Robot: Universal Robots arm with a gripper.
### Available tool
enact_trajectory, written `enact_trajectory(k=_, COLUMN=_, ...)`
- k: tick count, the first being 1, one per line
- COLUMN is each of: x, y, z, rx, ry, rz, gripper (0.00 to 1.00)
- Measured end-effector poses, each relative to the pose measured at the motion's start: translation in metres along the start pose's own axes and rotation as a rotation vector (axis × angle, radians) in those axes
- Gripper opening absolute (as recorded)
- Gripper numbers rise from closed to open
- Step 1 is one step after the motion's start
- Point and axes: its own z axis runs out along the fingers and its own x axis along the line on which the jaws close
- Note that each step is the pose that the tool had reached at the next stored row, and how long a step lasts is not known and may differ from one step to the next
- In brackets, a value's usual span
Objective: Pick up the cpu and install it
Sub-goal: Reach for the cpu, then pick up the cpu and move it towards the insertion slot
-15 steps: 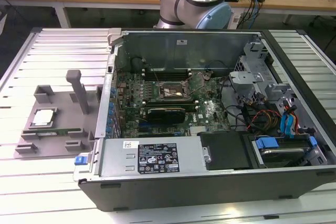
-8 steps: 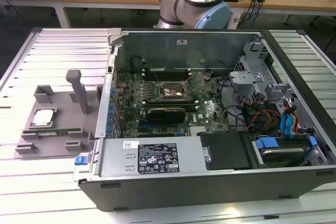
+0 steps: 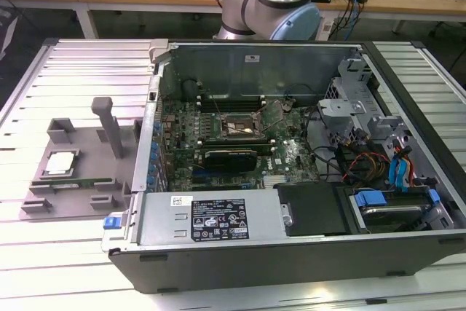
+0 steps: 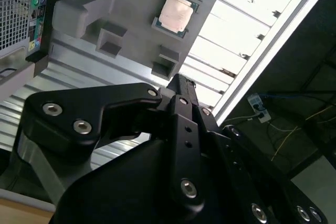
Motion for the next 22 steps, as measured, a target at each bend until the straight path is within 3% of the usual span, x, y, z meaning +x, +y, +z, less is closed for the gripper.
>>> enact_trajectory(k=4, x=-0.0027, y=0.0086, z=0.0017, rx=0.0117, ry=-0.0006, rz=-0.001, gripper=0.11)
enact_trajectory(k=7, x=-0.0057, y=0.0114, z=0.0021, rx=0.0139, ry=-0.0006, rz=-0.002, gripper=0.11)
enact_trajectory(k=22, x=-0.0087, y=0.0129, z=0.0024, rx=0.0144, ry=-0.0007, rz=-0.002, gripper=0.11)
